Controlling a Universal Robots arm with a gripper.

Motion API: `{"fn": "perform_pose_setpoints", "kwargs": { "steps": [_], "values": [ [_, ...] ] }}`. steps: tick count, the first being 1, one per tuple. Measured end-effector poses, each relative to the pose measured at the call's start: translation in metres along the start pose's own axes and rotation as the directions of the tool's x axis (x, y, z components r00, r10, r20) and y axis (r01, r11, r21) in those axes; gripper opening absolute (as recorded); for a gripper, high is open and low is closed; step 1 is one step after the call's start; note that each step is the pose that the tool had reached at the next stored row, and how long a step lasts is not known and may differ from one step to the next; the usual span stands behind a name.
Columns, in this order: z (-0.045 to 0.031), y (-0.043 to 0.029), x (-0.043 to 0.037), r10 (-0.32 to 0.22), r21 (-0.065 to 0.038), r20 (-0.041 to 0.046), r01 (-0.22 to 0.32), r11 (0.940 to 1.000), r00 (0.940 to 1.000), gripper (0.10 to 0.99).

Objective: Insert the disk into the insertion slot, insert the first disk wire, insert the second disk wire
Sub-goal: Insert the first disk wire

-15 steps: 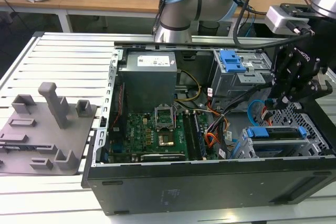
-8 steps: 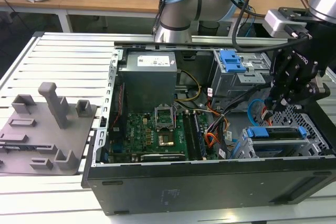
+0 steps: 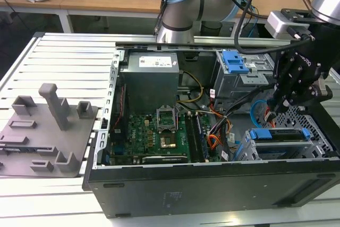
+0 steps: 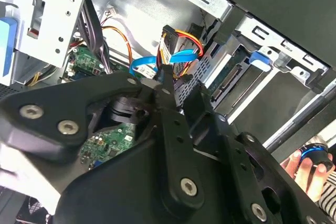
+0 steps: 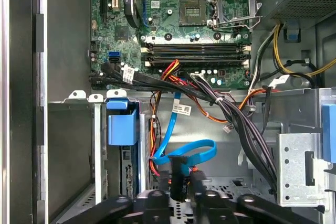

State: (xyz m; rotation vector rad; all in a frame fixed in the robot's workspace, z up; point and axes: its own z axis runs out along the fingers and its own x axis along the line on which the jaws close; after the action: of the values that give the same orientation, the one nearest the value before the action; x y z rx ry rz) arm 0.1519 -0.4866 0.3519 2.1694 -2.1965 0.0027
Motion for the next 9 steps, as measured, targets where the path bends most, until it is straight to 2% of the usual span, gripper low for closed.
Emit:
{"fn": "perform_pose_setpoints", "kwargs": {
  "steps": [1, 8, 9],
  "values": [
    [0.0000, 0.0000, 0.0000, 0.000, 0.000, 0.0000, 0.000, 1.0000, 1.0000, 0.173],
    [0.0001, 0.0000, 0.0000, 0.000, 0.000, 0.0000, 0.000, 1.0000, 1.0000, 0.169],
    [0.0002, -0.0024, 0.0000, 0.000, 0.000, 0.0003, 0.000, 1.0000, 1.0000, 0.169]
  ]
}}
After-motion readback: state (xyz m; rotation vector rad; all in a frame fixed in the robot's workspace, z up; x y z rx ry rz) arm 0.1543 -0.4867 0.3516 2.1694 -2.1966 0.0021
